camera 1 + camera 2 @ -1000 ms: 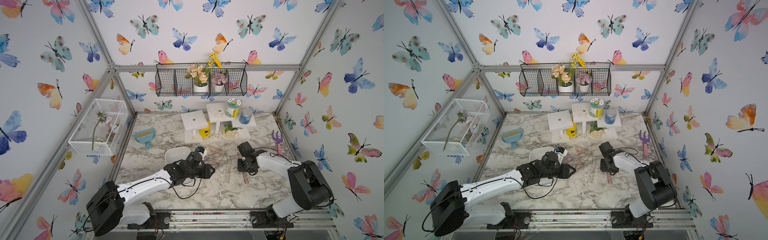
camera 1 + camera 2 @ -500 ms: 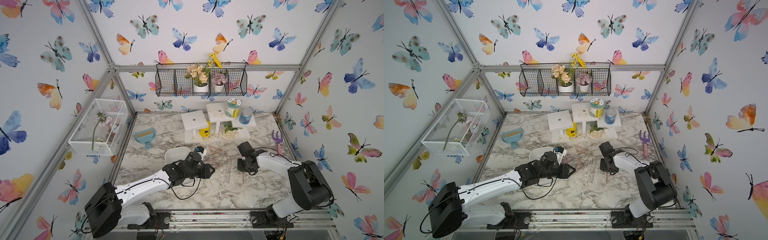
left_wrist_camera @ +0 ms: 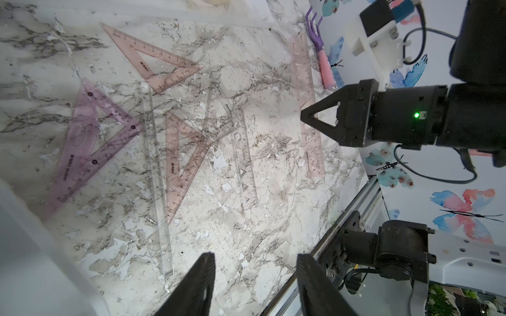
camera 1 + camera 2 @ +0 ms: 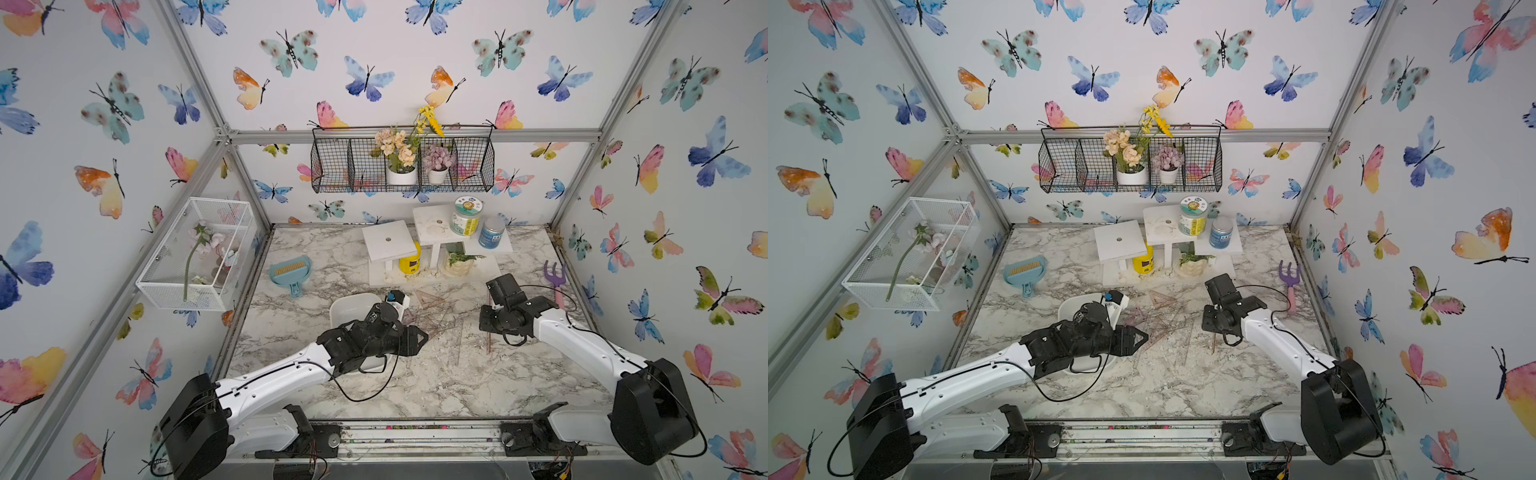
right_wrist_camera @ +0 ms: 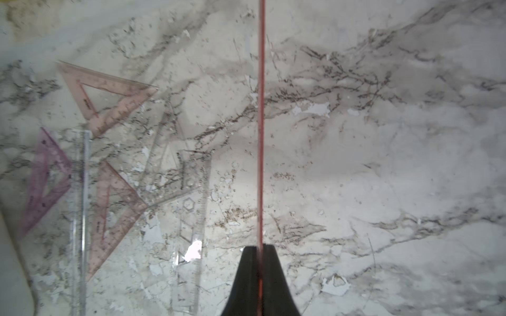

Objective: Put the scattered rulers into the storage box
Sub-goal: Pick up the ruler from the center of the board, then place the ruler in the storage box.

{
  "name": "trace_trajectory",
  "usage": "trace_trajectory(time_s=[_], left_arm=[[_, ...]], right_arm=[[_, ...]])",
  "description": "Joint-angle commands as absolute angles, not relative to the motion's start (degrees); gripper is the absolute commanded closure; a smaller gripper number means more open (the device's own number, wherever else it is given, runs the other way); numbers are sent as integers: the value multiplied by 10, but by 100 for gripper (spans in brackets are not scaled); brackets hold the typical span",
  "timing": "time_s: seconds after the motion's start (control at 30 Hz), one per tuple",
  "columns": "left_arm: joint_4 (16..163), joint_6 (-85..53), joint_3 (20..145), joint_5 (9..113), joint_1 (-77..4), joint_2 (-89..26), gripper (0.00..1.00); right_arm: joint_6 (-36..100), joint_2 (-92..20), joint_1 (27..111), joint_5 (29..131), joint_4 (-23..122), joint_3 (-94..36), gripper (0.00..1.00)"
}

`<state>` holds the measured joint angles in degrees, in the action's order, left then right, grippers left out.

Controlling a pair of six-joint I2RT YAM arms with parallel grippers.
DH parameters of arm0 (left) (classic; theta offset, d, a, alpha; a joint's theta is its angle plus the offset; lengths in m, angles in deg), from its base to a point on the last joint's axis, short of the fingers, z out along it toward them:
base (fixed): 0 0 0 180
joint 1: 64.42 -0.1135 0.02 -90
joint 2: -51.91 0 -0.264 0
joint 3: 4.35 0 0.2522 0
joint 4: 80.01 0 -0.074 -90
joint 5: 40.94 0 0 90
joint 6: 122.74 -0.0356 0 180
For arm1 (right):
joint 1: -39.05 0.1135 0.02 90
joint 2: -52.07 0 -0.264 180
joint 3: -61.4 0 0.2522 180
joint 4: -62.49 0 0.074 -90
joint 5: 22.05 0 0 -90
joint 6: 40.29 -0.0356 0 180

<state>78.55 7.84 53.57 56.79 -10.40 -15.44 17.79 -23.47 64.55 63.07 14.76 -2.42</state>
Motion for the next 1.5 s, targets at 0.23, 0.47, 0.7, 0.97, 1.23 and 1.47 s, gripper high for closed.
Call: trace_trajectory(time_s=[0.23,0.47,0.7,0.97,1.23,1.47], left_arm=[[725,61,560,486,-128,-87,0],[679,59,538,466,-180,-10,1],[645,59,497,510,-290,87,1],[604,57,471,585,-387,121,1],[589,59,467,595,-412,131,1],[577,59,469,620,-449,144,0]], right_arm=[[158,-198,678,758,161,-58,98],[131,-211,739,788,193,-91,98],[117,-285,852,770,215,-163,98],[128,-406,927,792,243,-259,98],[143,-531,939,843,262,-354,98],[164,-632,953,867,249,-442,98]])
